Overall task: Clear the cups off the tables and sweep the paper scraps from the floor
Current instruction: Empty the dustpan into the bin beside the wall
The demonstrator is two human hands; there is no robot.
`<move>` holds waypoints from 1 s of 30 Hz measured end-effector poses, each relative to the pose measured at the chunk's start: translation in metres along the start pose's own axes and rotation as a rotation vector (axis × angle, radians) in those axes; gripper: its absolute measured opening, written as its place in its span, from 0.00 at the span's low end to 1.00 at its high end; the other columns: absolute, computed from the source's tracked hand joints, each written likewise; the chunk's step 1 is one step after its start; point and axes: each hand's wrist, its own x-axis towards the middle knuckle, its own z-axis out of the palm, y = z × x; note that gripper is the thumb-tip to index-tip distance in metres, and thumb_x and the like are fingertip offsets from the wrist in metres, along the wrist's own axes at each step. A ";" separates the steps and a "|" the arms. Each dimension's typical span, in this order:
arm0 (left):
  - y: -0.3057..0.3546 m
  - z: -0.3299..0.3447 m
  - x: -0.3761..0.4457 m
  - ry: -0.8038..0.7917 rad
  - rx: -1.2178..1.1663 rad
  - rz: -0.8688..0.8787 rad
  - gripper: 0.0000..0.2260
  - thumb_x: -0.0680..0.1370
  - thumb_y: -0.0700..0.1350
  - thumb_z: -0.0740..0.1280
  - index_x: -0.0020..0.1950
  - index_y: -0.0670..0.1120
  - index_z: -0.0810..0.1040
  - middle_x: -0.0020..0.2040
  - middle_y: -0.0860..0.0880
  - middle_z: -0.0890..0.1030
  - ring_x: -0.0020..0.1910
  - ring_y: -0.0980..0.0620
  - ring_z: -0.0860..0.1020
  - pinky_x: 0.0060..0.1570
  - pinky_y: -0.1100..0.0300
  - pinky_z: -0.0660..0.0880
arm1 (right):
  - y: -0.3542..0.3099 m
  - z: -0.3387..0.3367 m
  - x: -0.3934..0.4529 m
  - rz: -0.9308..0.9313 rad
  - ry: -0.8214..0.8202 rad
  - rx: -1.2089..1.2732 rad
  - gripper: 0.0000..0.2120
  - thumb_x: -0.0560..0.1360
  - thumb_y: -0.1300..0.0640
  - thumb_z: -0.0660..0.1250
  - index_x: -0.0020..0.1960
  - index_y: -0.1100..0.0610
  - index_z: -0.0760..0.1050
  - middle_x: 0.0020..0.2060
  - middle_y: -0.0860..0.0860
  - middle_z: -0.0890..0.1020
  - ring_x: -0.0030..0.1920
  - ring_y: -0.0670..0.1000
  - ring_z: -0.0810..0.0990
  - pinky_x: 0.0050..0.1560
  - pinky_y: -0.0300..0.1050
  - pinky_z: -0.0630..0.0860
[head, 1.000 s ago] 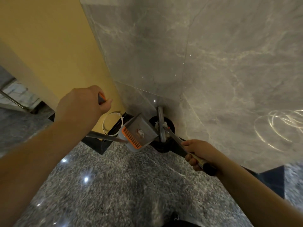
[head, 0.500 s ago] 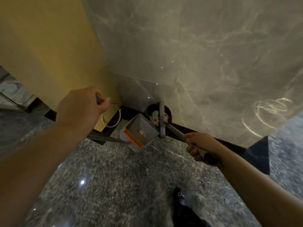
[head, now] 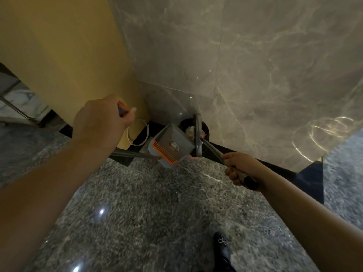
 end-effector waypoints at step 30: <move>-0.002 0.060 0.077 0.052 0.053 -0.120 0.14 0.78 0.56 0.67 0.45 0.44 0.77 0.31 0.53 0.71 0.32 0.49 0.71 0.29 0.60 0.62 | -0.062 -0.035 0.040 0.031 -0.113 -0.064 0.10 0.81 0.62 0.55 0.57 0.53 0.72 0.25 0.54 0.75 0.20 0.48 0.70 0.20 0.37 0.66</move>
